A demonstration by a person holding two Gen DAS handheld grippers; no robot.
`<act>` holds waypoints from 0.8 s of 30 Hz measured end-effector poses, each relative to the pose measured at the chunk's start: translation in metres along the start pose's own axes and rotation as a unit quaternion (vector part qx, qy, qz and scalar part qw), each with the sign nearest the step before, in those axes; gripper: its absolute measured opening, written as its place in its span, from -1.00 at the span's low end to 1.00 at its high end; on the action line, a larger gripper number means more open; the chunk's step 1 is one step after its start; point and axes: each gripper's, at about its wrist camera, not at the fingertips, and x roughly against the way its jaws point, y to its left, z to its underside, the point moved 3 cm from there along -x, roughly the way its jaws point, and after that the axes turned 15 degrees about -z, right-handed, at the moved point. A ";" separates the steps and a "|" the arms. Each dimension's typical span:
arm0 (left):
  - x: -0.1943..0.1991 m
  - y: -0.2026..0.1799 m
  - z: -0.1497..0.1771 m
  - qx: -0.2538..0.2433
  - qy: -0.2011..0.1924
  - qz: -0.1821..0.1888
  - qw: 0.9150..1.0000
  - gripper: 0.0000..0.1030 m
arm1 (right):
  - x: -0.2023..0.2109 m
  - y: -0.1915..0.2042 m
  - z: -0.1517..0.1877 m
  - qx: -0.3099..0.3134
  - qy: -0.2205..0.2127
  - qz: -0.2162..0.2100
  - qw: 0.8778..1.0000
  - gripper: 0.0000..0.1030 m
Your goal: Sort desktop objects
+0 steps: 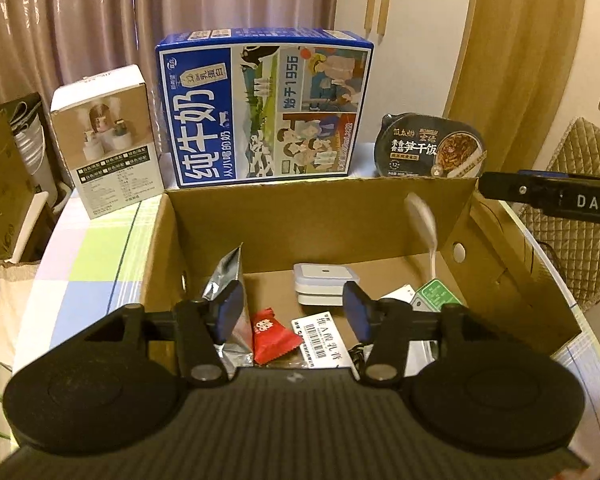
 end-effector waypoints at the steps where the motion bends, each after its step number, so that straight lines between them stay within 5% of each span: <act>1: 0.001 0.001 0.000 0.000 -0.002 -0.002 1.000 0.04 | 0.001 0.000 0.000 0.002 0.001 0.001 1.000 0.38; 12: 0.024 0.008 0.003 -0.002 -0.020 -0.018 1.000 0.60 | 0.027 0.004 -0.003 0.010 0.005 0.013 1.000 0.63; 16: 0.039 0.010 0.003 -0.001 -0.033 -0.025 0.999 0.95 | 0.036 0.013 -0.003 0.013 0.018 0.015 1.000 0.96; 24: 0.064 0.012 0.013 -0.014 -0.039 -0.047 0.998 0.98 | 0.057 0.029 0.011 0.018 0.049 0.028 0.998 0.97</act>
